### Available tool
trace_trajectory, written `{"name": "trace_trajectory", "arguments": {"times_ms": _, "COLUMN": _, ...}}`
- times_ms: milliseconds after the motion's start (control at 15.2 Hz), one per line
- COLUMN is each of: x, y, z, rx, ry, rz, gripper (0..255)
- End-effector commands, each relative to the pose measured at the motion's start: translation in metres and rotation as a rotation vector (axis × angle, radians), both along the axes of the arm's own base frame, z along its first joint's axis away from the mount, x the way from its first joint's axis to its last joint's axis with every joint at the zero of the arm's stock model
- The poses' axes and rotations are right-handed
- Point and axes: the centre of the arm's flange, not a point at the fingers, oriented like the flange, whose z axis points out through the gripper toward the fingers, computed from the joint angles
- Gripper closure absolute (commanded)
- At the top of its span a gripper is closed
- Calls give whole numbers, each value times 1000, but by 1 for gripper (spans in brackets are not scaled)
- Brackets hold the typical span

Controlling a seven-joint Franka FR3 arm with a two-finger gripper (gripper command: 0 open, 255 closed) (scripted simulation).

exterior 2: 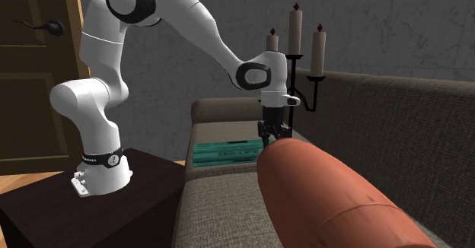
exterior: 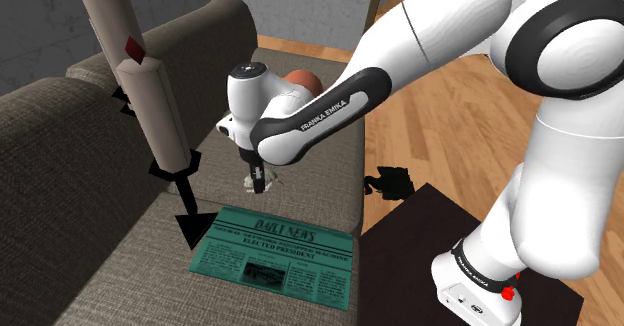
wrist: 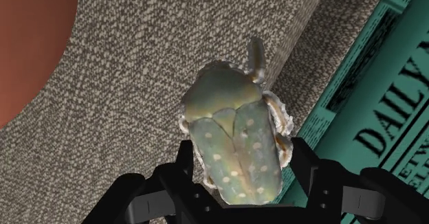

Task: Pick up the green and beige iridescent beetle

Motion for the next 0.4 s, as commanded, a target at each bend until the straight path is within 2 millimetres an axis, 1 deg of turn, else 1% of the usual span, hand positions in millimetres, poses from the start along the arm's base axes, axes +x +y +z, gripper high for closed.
{"name": "trace_trajectory", "arguments": {"times_ms": 0, "x": -1, "y": 0, "z": 11, "rx": 0, "ry": 0, "rz": 0, "gripper": 255}}
{"name": "trace_trajectory", "arguments": {"times_ms": 198, "x": -1, "y": 0, "z": 27, "rx": 0, "ry": 0, "rz": 0, "gripper": 255}}
{"name": "trace_trajectory", "arguments": {"times_ms": 330, "x": -1, "y": 0, "z": 27, "rx": 0, "ry": 0, "rz": 0, "gripper": 255}}
